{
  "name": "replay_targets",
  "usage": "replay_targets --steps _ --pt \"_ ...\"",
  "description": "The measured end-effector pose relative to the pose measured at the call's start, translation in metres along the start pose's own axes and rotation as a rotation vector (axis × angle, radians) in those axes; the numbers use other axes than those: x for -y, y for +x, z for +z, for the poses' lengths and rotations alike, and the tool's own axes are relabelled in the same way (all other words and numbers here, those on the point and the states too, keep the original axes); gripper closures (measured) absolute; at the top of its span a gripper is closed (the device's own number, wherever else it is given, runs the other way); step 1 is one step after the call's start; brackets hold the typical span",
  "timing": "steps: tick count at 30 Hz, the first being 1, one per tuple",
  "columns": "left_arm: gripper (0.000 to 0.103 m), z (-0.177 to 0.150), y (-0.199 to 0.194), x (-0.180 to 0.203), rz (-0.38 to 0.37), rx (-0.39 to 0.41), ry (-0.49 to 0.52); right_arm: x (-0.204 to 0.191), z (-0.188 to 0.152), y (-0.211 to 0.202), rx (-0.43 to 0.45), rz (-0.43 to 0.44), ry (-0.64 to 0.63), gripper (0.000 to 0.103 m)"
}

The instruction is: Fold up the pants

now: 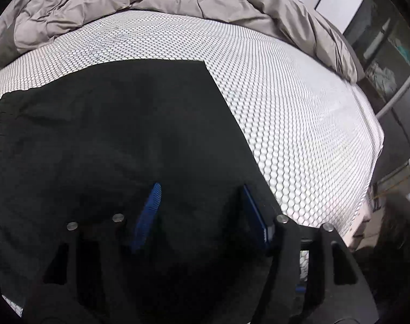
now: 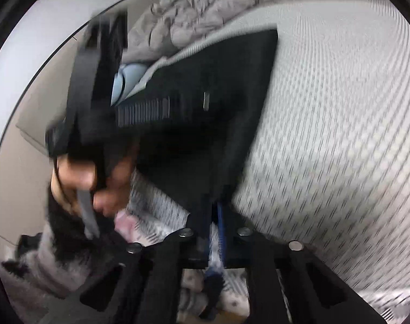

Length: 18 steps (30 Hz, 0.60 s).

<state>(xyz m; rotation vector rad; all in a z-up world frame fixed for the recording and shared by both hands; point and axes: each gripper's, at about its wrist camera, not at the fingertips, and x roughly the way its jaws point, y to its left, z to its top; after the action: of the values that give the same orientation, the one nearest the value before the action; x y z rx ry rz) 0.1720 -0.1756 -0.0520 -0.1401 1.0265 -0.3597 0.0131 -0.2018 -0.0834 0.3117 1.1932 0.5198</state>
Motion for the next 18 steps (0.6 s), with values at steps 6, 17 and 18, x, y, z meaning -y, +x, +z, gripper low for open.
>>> replay_targets --steps 6,17,18 --pt "0.042 -0.031 -0.04 -0.004 0.004 0.076 0.043 -0.016 0.0 -0.041 0.093 -0.025 -0.067 0.062" --pt "0.029 -0.102 -0.029 0.052 0.183 0.11 0.365 0.011 0.076 0.017 0.027 -0.12 0.02 0.058" --pt "0.029 -0.099 -0.028 0.051 0.165 0.104 0.35 0.011 0.084 0.022 0.039 -0.138 0.011 0.059"
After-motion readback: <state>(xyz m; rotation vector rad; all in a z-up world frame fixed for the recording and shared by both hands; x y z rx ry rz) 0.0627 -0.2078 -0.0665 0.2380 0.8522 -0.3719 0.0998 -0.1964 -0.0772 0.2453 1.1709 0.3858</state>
